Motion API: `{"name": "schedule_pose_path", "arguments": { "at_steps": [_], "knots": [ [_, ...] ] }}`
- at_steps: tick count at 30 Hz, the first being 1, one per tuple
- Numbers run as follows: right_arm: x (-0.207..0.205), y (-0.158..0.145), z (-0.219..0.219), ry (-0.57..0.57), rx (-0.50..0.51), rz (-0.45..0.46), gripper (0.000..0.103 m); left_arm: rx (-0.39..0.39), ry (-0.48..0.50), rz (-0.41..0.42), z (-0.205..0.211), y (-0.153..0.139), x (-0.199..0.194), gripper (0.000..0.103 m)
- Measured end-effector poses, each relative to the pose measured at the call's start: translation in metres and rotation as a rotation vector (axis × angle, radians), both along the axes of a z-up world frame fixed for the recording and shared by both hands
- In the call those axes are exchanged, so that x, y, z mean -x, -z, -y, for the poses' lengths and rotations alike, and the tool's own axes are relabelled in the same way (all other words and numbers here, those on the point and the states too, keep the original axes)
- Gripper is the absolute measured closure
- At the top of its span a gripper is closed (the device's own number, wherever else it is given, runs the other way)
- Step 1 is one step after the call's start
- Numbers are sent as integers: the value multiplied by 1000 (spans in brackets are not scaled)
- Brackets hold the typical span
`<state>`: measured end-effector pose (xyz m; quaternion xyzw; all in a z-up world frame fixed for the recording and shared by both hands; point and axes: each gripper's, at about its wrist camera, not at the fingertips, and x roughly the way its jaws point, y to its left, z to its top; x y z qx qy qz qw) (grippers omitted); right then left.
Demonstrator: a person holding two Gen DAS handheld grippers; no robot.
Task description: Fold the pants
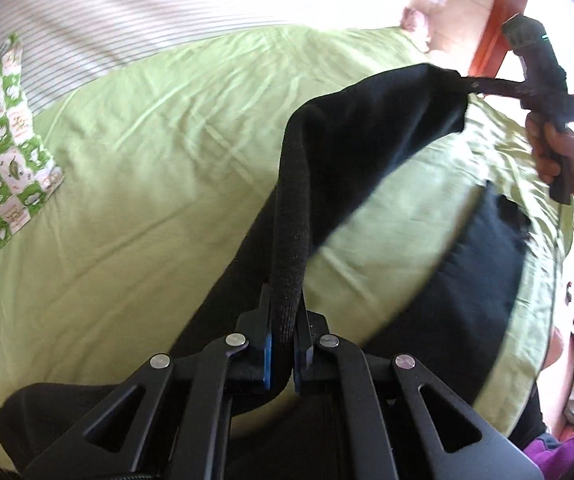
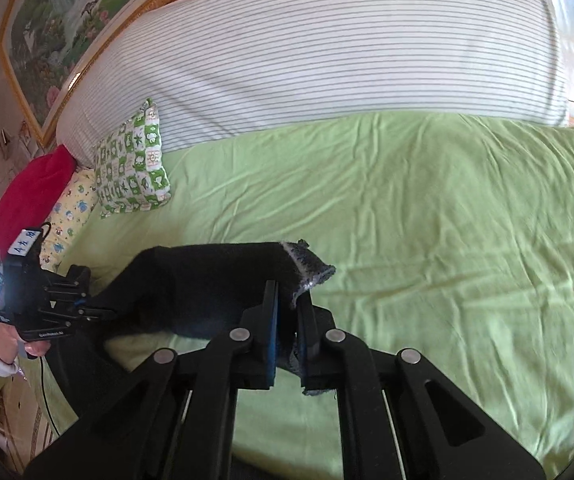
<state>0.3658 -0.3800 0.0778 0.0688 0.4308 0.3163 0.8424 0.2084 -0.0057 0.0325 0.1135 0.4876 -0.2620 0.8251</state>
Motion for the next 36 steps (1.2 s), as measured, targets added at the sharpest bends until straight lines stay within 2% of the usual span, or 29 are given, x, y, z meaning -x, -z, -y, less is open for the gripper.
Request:
{"name": "schedule_pose_path", "arguments": {
  "at_steps": [5,12,21,27,31,36],
  "knots": [
    [34,7,26,-9,-15,18,94,11,33,-7,23,0,35,98],
    [77,20,50,-56,14,85,94,56,31,-49,21,11,85,98],
    [130,25,76,-152,-7,177,94,92,22,-58,14,23,114,98],
    [160,49,80,-225,135,152,95,85,40,-53,16,30,125,98],
    [163,64,92,-195,219,123,98,84,51,-64,17,38,127,97],
    [168,69,99,-162,223,104,99,36,63,-69,23,54,132,97]
  ]
}}
